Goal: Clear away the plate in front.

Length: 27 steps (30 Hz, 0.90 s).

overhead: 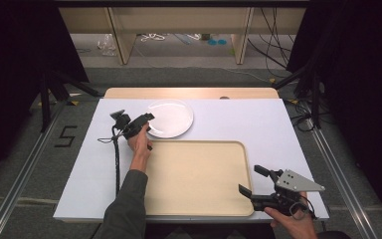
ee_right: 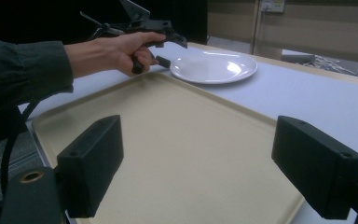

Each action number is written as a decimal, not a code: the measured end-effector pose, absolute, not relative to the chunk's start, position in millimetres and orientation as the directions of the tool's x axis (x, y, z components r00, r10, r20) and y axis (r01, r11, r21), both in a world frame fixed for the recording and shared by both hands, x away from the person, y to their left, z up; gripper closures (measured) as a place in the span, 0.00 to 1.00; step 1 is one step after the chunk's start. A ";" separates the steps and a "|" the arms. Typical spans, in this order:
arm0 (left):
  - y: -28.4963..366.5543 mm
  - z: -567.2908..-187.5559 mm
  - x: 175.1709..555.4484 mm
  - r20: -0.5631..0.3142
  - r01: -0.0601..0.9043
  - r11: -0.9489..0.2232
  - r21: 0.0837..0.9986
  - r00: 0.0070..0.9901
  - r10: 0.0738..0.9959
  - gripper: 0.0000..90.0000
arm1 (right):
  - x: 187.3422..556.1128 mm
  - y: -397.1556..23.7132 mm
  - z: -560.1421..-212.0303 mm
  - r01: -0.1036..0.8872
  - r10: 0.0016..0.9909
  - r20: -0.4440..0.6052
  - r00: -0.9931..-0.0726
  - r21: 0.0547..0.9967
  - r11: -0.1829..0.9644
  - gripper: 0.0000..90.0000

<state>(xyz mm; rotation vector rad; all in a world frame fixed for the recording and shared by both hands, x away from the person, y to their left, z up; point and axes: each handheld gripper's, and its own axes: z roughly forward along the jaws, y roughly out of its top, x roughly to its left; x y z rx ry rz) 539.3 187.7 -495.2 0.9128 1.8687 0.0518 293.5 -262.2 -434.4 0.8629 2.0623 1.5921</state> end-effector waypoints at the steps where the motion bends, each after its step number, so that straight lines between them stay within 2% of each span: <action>1: 188.2 -496.3 539.6 -0.779 0.564 0.722 0.400 -0.206 0.593 0.24 | 293.6 -262.2 -434.4 0.229 0.674 0.061 -0.736 0.959 0.164 0.20; 4: 188.0 -497.5 541.1 -0.798 0.549 0.748 0.374 -0.221 0.561 0.26 | 293.1 -262.6 -434.3 0.233 0.672 0.060 -0.738 0.957 0.171 0.20; 8: 189.4 -499.6 540.6 -0.812 0.558 0.751 0.354 -0.214 0.542 0.31 | 294.0 -261.7 -435.4 0.216 0.666 0.061 -0.744 0.964 0.153 0.20; 10: 188.3 -500.4 541.4 -0.826 0.530 0.782 0.329 -0.239 0.510 0.37 | 293.4 -262.3 -434.3 0.222 0.664 0.065 -0.745 0.963 0.154 0.20; 12: 188.8 -502.3 540.9 -0.839 0.520 0.790 0.324 -0.228 0.495 0.38 | 293.4 -262.1 -434.3 0.223 0.663 0.067 -0.746 0.963 0.154 0.20; 14: 189.6 -503.9 540.9 -0.830 0.528 0.789 0.316 -0.250 0.499 0.41 | 291.7 -263.8 -432.9 0.238 0.668 0.055 -0.742 0.953 0.186 0.20; 16: 187.3 -504.8 541.4 -0.838 0.499 0.806 0.318 -0.250 0.485 0.44 | 293.2 -260.9 -434.5 0.217 0.658 0.063 -0.751 0.964 0.155 0.20; 18: 186.6 -506.1 540.3 -0.824 0.510 0.797 0.324 -0.262 0.503 0.44 | 293.0 -260.9 -434.7 0.215 0.656 0.060 -0.753 0.964 0.158 0.20; 21: 184.8 -508.5 538.7 -0.832 0.490 0.814 0.312 -0.273 0.483 0.48 | 292.0 -261.1 -433.3 0.221 0.655 0.054 -0.753 0.960 0.174 0.20; 22: 184.2 -512.0 538.1 -0.862 0.447 0.850 0.279 -0.273 0.427 0.51 | 291.3 -261.1 -433.2 0.222 0.652 0.054 -0.756 0.959 0.179 0.20; 24: 184.9 -513.7 536.9 -0.849 0.462 0.837 0.292 -0.277 0.449 0.53 | 291.1 -261.0 -433.1 0.220 0.652 0.052 -0.757 0.959 0.179 0.20; 25: 183.2 -512.9 537.4 -0.863 0.431 0.858 0.280 -0.279 0.422 0.55 | 291.6 -261.0 -433.0 0.212 0.649 0.048 -0.759 0.961 0.177 0.20; 26: 184.7 -515.1 535.4 -0.854 0.454 0.842 0.292 -0.273 0.443 0.55 | 291.6 -261.0 -433.0 0.212 0.649 0.048 -0.759 0.961 0.177 0.20; 27: 184.1 -515.5 535.7 -0.875 0.429 0.859 0.278 -0.257 0.411 0.55 | 291.8 -261.3 -432.8 0.207 0.652 0.040 -0.758 0.961 0.181 0.20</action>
